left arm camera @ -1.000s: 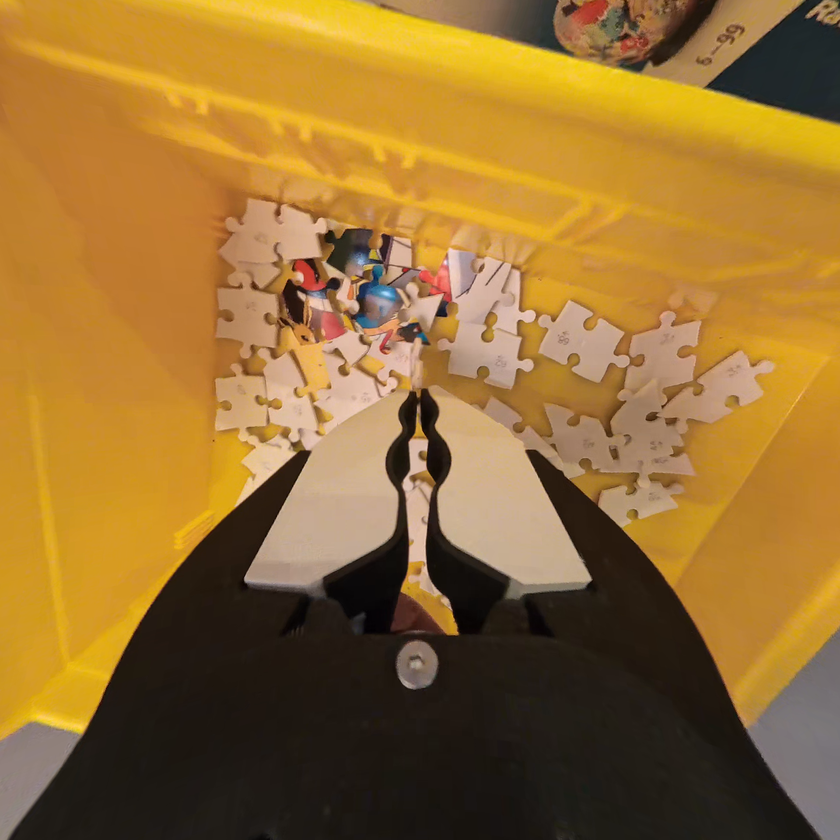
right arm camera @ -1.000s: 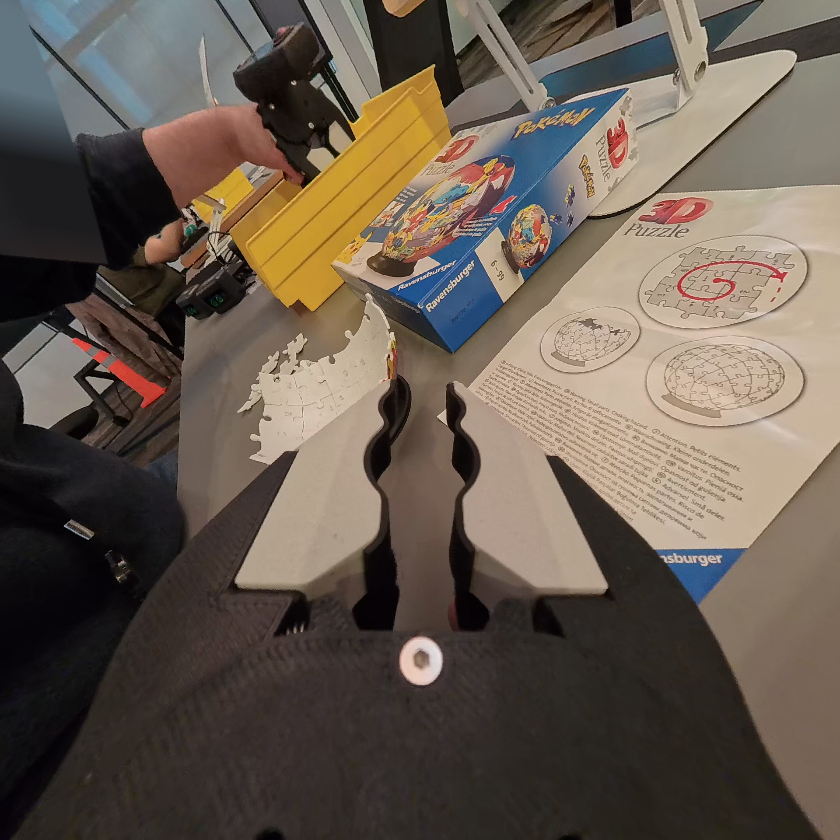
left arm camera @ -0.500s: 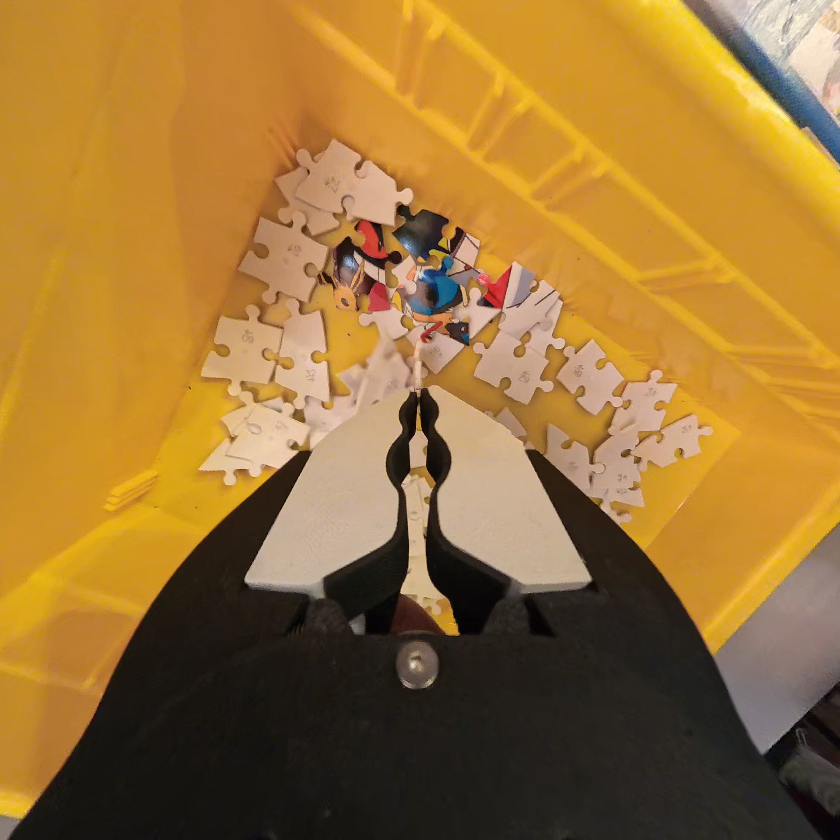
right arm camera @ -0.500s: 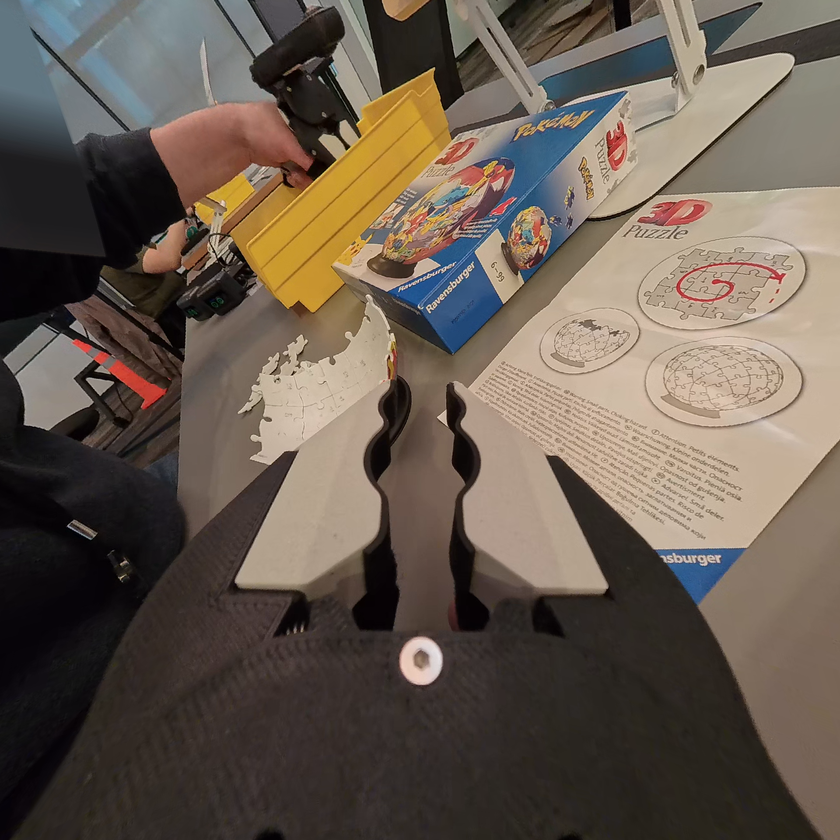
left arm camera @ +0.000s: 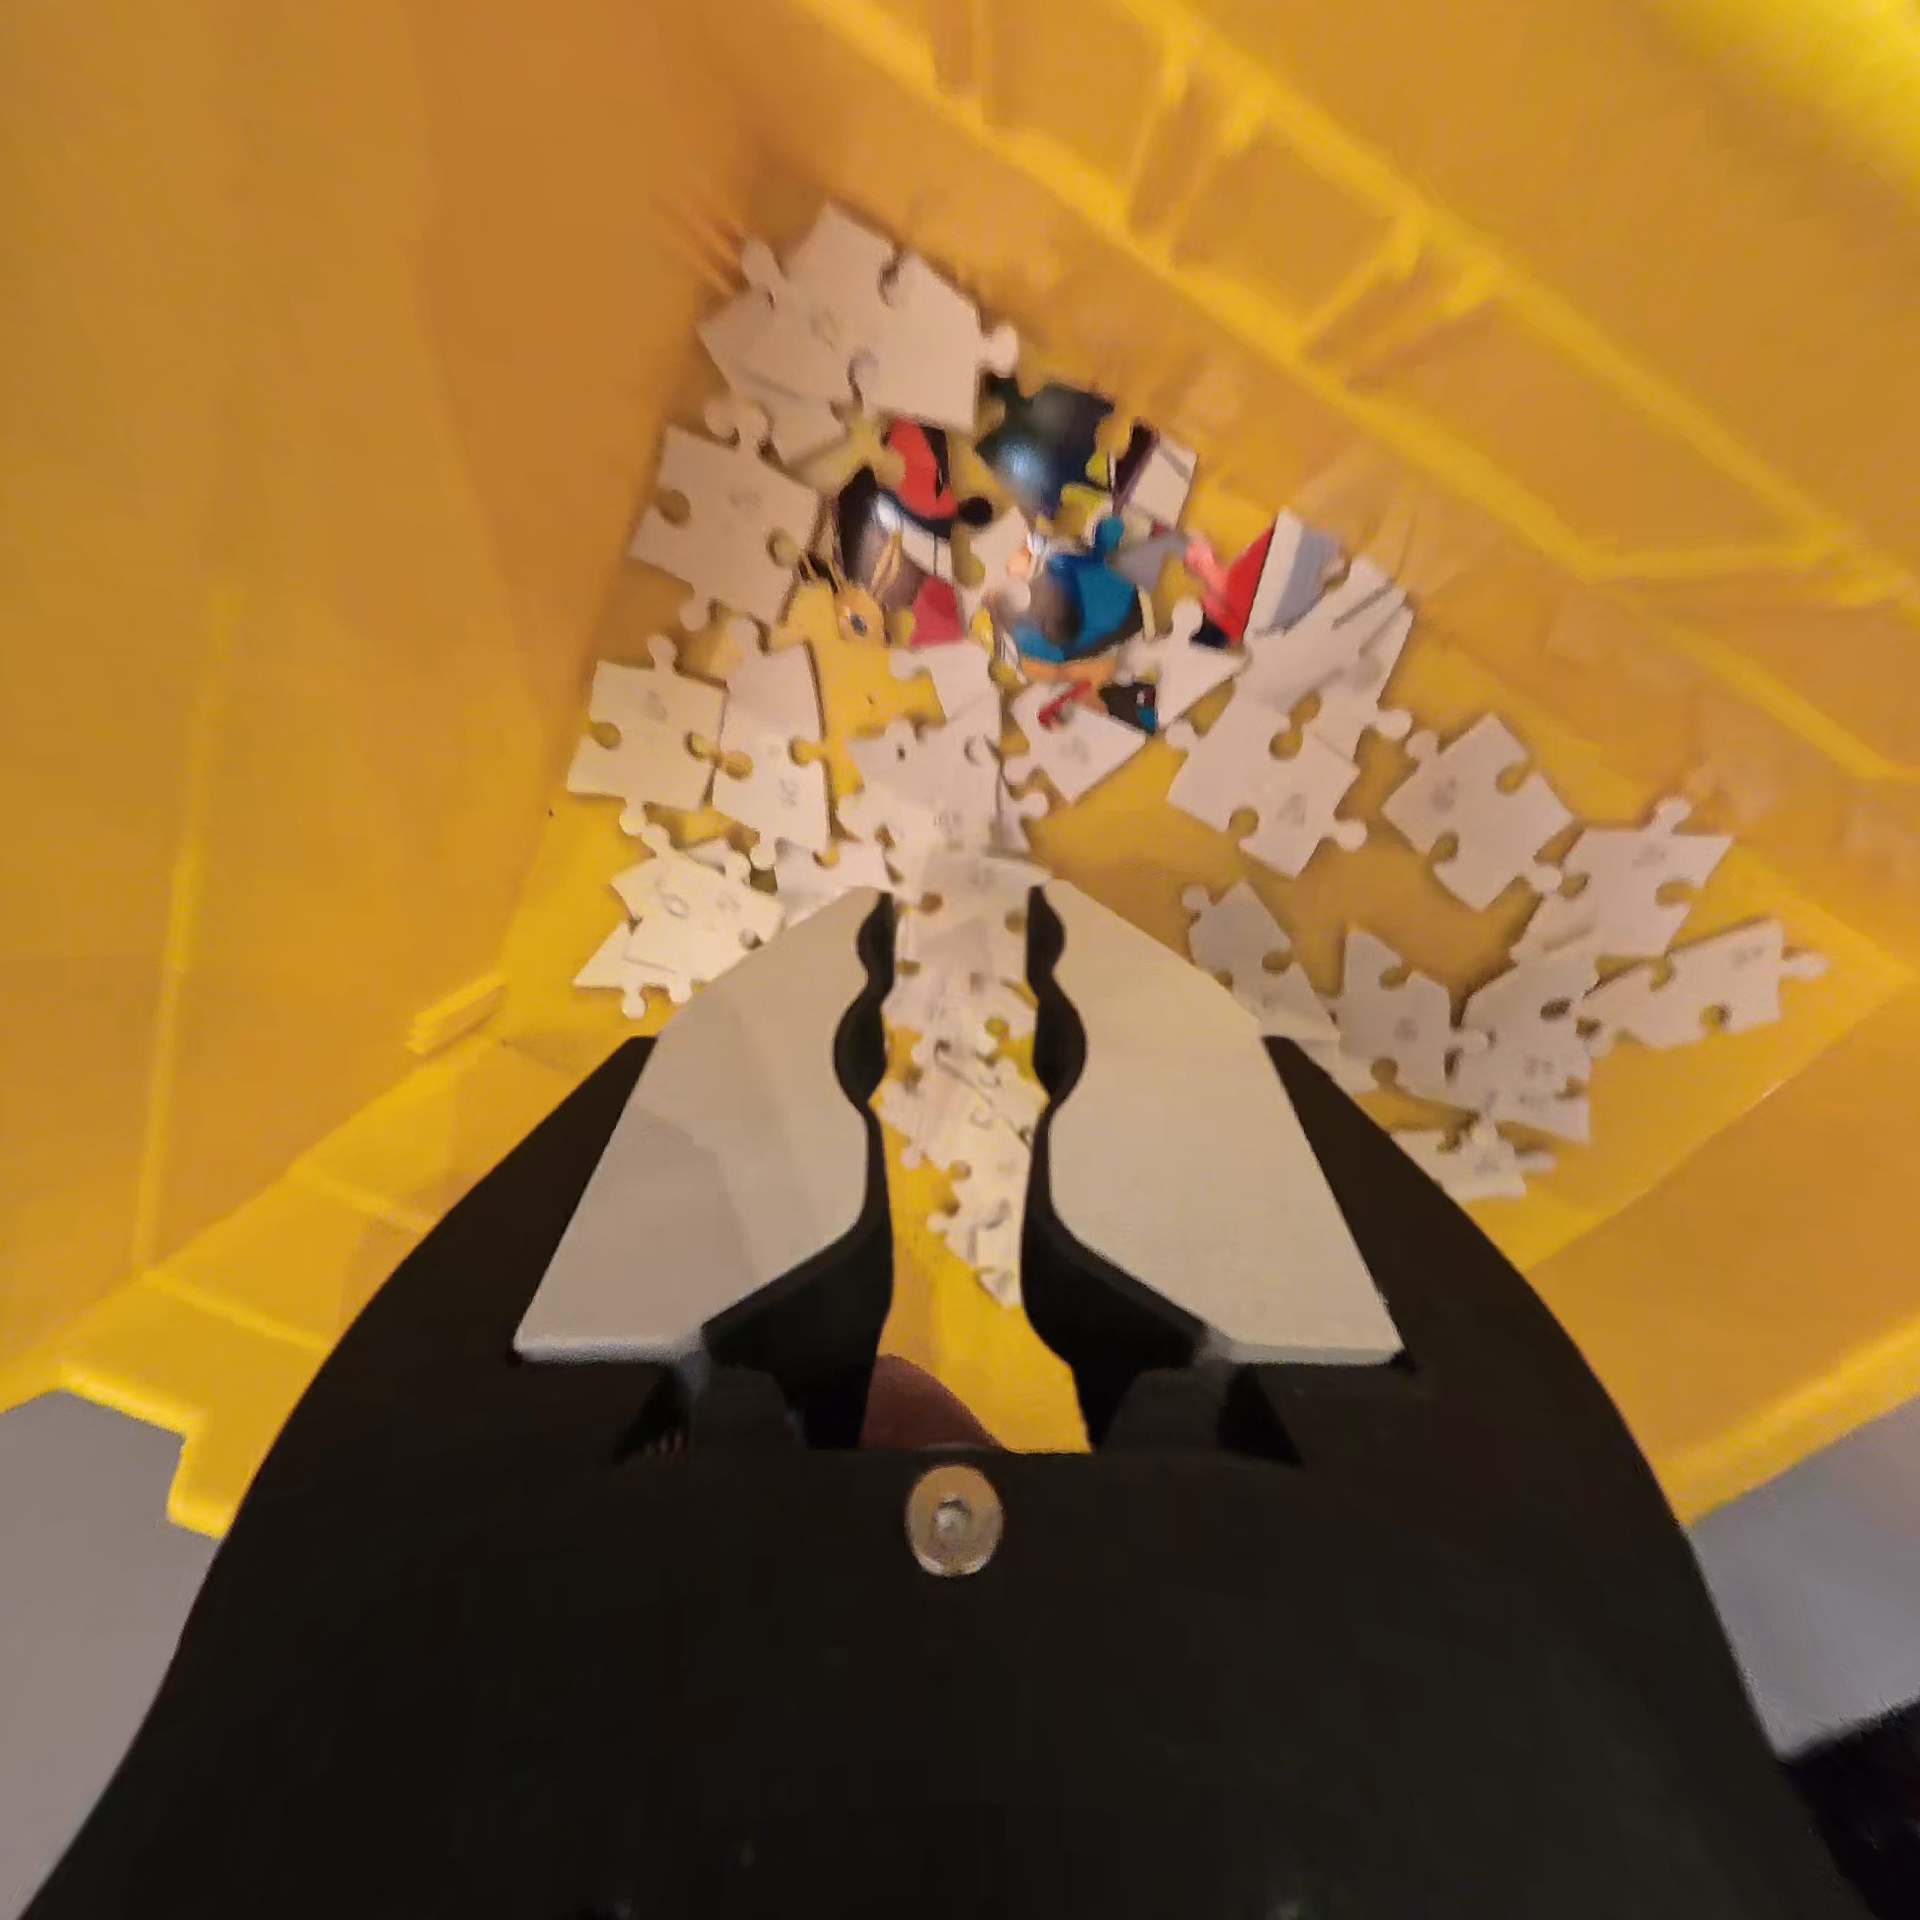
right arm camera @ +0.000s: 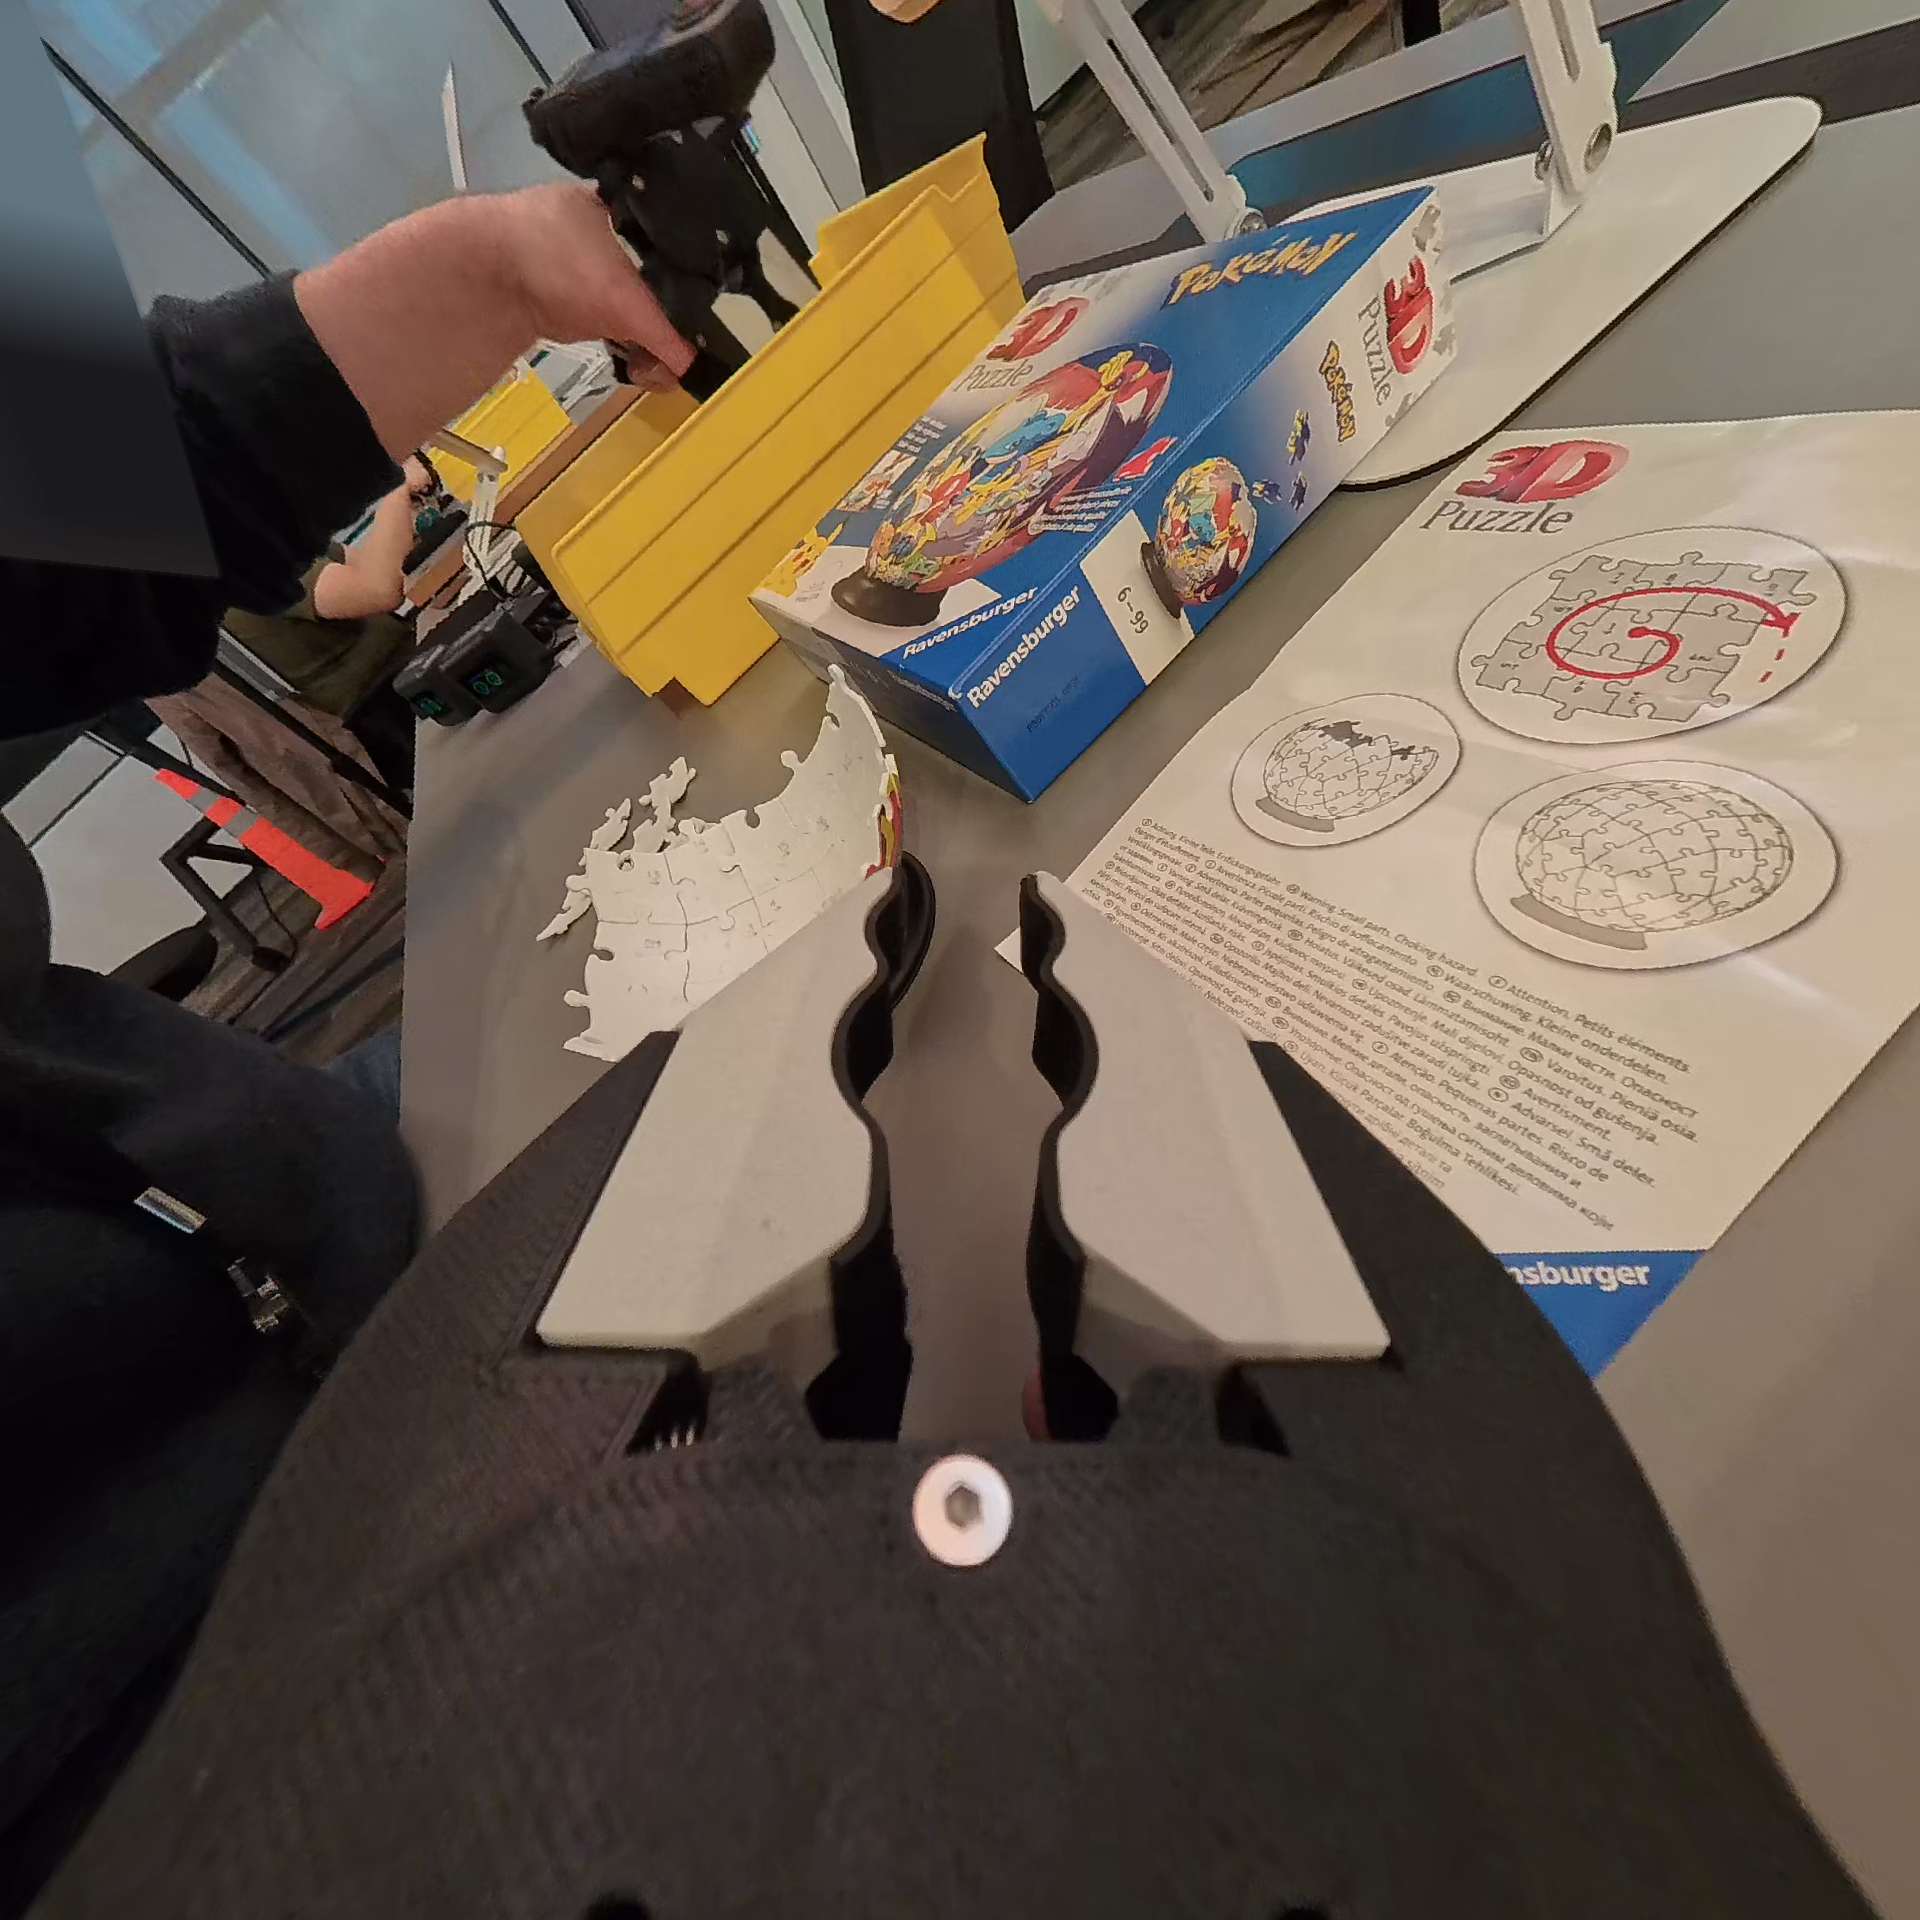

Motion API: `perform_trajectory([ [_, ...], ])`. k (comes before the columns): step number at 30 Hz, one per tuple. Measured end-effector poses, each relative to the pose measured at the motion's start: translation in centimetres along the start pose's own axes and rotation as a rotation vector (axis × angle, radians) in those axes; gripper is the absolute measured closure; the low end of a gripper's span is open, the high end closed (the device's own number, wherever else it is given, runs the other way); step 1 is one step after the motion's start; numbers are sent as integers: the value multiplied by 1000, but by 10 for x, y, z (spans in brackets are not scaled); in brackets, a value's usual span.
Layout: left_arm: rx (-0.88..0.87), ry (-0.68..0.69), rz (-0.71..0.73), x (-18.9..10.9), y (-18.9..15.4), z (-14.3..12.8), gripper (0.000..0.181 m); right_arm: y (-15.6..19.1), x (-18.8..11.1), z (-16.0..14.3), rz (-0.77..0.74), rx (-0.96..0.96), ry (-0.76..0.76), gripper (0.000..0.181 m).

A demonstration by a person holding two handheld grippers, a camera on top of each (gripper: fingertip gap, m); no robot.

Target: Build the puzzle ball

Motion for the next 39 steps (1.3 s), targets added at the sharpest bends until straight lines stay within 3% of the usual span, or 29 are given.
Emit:
perform_trajectory([
  [5,165,-172,23,14,-19,19,146,-1,1,-1,-11,1,10,162],
  [9,275,-136,74,31,-30,17,144,-2,2,-2,-16,3,20,162],
  [21,91,-237,46,23,-14,15,174,-2,2,-2,-17,6,20,162],
  [31,-191,-331,-25,3,11,9,179,-2,1,-1,-10,8,11,162],
  [39,-246,-256,-61,-2,3,-1,179,-1,1,0,-6,7,4,162],
])
Point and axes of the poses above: each gripper's, where its closed fingertips meet, x out along the fingers, z out of its top, y = z × x across the jaws, the point moved 6 cm from there along -x, back along the fingers, and after that the axes turned 13 degrees about -y, right-handed, at the moved point
